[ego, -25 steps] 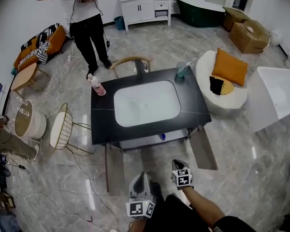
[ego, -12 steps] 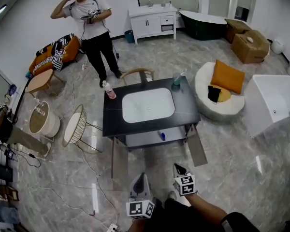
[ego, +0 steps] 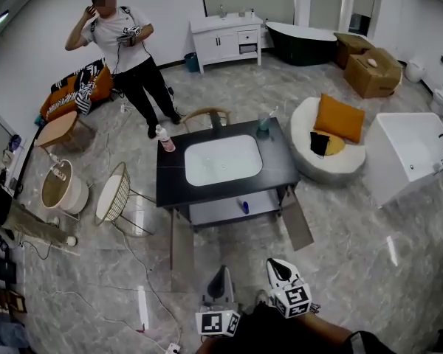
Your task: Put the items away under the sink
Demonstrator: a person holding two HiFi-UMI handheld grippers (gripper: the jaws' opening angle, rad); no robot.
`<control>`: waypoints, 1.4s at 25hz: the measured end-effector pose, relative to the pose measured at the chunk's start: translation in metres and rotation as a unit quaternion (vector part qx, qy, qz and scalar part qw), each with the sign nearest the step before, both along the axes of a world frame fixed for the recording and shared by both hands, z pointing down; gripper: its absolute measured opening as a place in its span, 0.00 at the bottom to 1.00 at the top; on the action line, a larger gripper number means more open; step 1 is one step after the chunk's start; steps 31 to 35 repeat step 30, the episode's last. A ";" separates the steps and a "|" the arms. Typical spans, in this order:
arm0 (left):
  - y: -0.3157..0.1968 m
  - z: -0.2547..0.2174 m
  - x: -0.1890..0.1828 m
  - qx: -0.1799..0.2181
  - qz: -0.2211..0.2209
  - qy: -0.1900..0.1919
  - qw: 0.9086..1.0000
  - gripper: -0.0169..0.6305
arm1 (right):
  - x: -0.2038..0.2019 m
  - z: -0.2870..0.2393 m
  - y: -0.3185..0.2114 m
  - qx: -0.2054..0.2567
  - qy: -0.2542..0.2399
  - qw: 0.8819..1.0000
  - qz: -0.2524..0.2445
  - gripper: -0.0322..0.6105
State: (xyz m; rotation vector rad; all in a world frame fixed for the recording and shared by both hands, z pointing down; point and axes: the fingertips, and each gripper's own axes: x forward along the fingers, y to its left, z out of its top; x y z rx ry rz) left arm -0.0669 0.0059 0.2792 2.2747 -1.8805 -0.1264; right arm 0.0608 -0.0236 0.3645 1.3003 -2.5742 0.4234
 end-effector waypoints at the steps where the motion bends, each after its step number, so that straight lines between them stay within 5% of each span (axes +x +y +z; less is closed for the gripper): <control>1: 0.002 0.000 0.000 0.001 0.003 -0.001 1.000 0.05 | -0.003 -0.005 0.006 0.003 -0.004 1.000 0.000 0.07; 35: 0.034 0.005 -0.033 0.009 0.024 0.000 1.000 0.05 | -0.053 -0.024 0.052 0.038 -0.012 0.999 -0.008 0.07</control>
